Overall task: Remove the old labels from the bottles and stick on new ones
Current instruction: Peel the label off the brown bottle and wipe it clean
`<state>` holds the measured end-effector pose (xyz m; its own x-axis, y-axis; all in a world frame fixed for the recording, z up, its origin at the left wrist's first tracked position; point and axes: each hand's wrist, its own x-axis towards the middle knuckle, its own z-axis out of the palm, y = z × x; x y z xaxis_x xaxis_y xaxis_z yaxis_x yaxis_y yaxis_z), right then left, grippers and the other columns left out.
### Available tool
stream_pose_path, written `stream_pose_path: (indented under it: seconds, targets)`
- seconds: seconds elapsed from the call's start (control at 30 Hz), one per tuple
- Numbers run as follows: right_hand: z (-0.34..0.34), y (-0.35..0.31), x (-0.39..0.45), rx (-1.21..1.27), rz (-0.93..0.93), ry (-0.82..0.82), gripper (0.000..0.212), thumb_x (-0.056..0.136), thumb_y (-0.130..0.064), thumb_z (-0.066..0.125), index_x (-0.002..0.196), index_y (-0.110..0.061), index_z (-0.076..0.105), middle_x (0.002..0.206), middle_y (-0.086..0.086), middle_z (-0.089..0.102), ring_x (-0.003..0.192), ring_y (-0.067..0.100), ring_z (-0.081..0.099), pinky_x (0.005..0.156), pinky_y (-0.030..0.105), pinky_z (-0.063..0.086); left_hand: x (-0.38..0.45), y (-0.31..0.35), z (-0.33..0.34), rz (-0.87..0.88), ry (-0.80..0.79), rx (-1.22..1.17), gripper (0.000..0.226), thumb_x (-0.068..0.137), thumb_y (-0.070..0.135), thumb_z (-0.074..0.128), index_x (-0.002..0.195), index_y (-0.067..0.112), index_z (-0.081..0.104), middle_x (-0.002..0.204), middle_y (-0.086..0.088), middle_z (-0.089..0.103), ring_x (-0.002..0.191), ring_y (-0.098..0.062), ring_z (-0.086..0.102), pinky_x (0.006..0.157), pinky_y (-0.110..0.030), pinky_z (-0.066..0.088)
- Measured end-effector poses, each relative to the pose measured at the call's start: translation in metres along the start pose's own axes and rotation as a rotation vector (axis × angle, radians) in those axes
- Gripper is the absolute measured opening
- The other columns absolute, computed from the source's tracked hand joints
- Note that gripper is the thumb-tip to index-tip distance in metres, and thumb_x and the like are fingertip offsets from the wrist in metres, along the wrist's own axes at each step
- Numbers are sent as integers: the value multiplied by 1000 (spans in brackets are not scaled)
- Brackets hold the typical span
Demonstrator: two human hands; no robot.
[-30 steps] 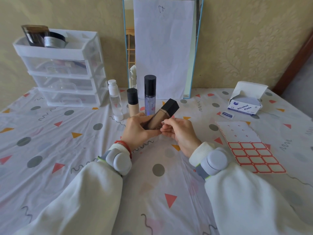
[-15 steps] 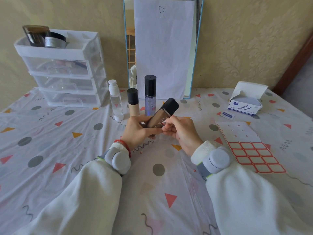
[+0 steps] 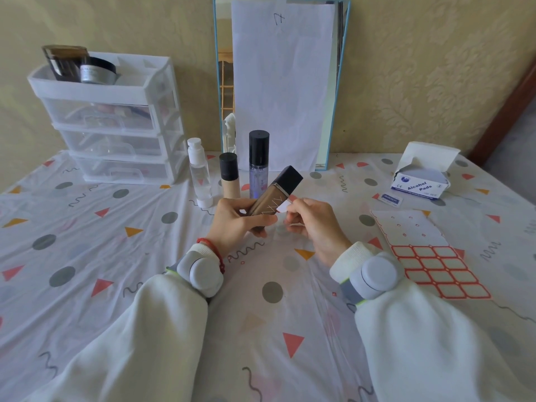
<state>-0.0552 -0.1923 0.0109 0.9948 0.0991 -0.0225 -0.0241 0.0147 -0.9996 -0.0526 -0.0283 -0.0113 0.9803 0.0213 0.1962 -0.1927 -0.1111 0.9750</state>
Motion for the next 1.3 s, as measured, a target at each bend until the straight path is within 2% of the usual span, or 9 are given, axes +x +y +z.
stream_pose_path:
  seconds: [0.13, 0.23, 0.37, 0.5, 0.63, 0.8, 0.97, 1.2, 1.3]
  targets:
    - [0, 2, 1, 53, -8, -11, 22, 91, -6, 54, 73, -9, 67, 83, 6, 68, 87, 17, 64, 86, 28, 55, 1, -1, 0, -13, 7, -26, 16, 70, 2, 79, 75, 17, 77, 63, -5, 69, 51, -28, 64, 58, -34, 58]
    - [1, 3, 3, 194, -15, -34, 23, 90, 1, 51, 73, -3, 66, 82, 10, 67, 90, 23, 64, 95, 35, 52, 1, -2, 1, -17, -26, -61, 16, 72, 2, 77, 78, 17, 78, 64, -5, 69, 53, -27, 65, 58, -32, 57]
    - [1, 3, 4, 268, -29, -27, 26, 89, 6, 52, 66, 0, 63, 82, 13, 67, 88, 22, 65, 91, 31, 54, 0, -2, 1, -33, -71, -162, 26, 76, -2, 73, 98, 12, 76, 71, -12, 64, 57, -31, 65, 59, -32, 57]
    - [1, 3, 5, 245, -32, -22, 26, 89, 6, 53, 64, 0, 61, 90, 22, 63, 91, 25, 65, 93, 33, 54, 0, -3, 2, -66, -105, -177, 13, 82, -3, 67, 93, 2, 73, 68, -15, 59, 54, -29, 61, 57, -32, 56]
    - [1, 5, 6, 237, -32, -28, 33, 89, 6, 54, 59, -5, 61, 91, 23, 64, 92, 27, 65, 94, 37, 53, 1, -4, 2, -87, -115, -159, 17, 86, -1, 62, 99, -13, 65, 69, -14, 60, 52, -26, 59, 55, -29, 53]
    - [0, 6, 7, 241, -40, -31, 38, 89, 6, 54, 54, -8, 62, 85, 20, 62, 91, 26, 65, 91, 34, 55, 1, -3, 3, -98, -125, -185, 16, 87, -2, 60, 99, -13, 64, 68, -13, 62, 51, -24, 58, 54, -28, 53]
    - [-1, 6, 7, 221, -42, -34, 24, 89, 6, 53, 67, 2, 60, 90, 22, 59, 92, 27, 62, 88, 29, 56, 1, -3, 3, -111, -132, -209, 9, 87, -1, 60, 92, -6, 66, 66, -10, 63, 52, -25, 59, 55, -29, 54]
    - [-3, 5, 6, 224, -28, -42, 15, 89, 6, 52, 78, 8, 62, 94, 24, 60, 96, 29, 62, 90, 29, 55, 2, -5, 2, -141, -146, -273, 10, 86, 1, 61, 89, -6, 67, 70, -16, 61, 53, -27, 58, 55, -31, 53]
    - [-4, 3, 5, 218, -23, -45, 13, 89, 6, 53, 80, 10, 61, 93, 22, 60, 95, 27, 63, 84, 25, 56, 2, -6, 2, -156, -158, -299, 10, 86, 2, 61, 89, -5, 67, 70, -16, 61, 54, -27, 58, 56, -31, 53]
